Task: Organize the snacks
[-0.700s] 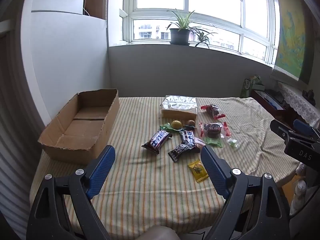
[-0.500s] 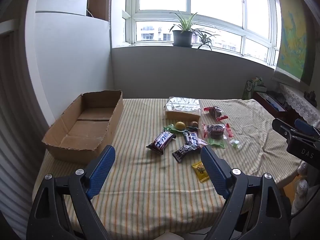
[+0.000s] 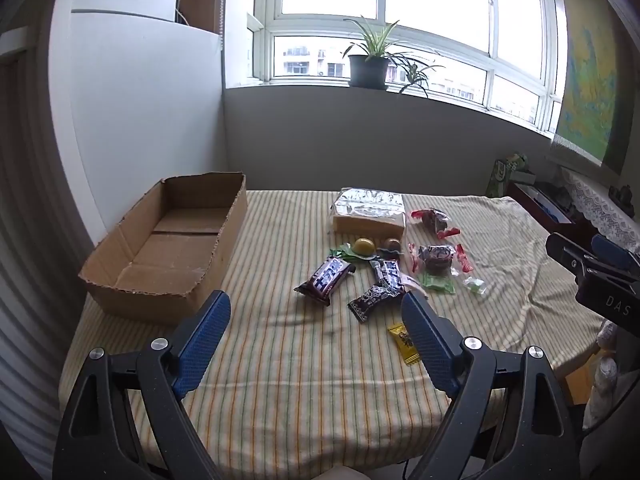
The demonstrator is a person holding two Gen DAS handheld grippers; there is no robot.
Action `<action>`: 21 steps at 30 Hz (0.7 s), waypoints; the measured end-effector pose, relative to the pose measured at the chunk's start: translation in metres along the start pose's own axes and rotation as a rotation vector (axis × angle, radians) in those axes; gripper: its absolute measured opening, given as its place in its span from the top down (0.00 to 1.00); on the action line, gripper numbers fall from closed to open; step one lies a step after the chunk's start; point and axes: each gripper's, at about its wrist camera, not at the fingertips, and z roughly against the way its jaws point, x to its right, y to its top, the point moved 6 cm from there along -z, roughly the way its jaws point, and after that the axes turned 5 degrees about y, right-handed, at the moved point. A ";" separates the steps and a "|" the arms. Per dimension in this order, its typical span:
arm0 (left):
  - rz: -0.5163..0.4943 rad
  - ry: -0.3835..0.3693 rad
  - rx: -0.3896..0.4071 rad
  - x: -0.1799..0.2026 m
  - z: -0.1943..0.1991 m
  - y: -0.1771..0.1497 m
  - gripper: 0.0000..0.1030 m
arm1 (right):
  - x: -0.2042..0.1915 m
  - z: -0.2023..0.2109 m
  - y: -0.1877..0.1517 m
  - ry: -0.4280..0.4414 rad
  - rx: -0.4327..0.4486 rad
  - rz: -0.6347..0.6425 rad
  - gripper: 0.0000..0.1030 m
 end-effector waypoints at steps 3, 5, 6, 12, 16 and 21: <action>-0.007 -0.001 -0.006 0.003 -0.003 0.000 0.15 | -0.003 0.002 -0.001 0.000 0.001 0.002 0.00; -0.008 0.000 -0.009 0.003 -0.003 0.000 0.15 | -0.004 0.002 -0.002 0.002 -0.002 0.001 0.00; -0.008 0.000 -0.011 0.003 -0.003 0.000 0.15 | -0.005 0.001 -0.002 0.002 -0.003 0.002 0.00; -0.009 0.001 -0.022 0.004 -0.003 0.003 0.15 | -0.004 -0.001 0.002 -0.004 -0.010 0.012 0.00; -0.005 -0.007 -0.042 0.006 -0.004 0.003 0.15 | -0.003 -0.002 0.005 -0.004 -0.016 0.011 0.00; -0.009 -0.003 -0.065 0.008 -0.005 0.004 0.16 | -0.002 -0.003 0.008 0.001 -0.017 0.020 0.00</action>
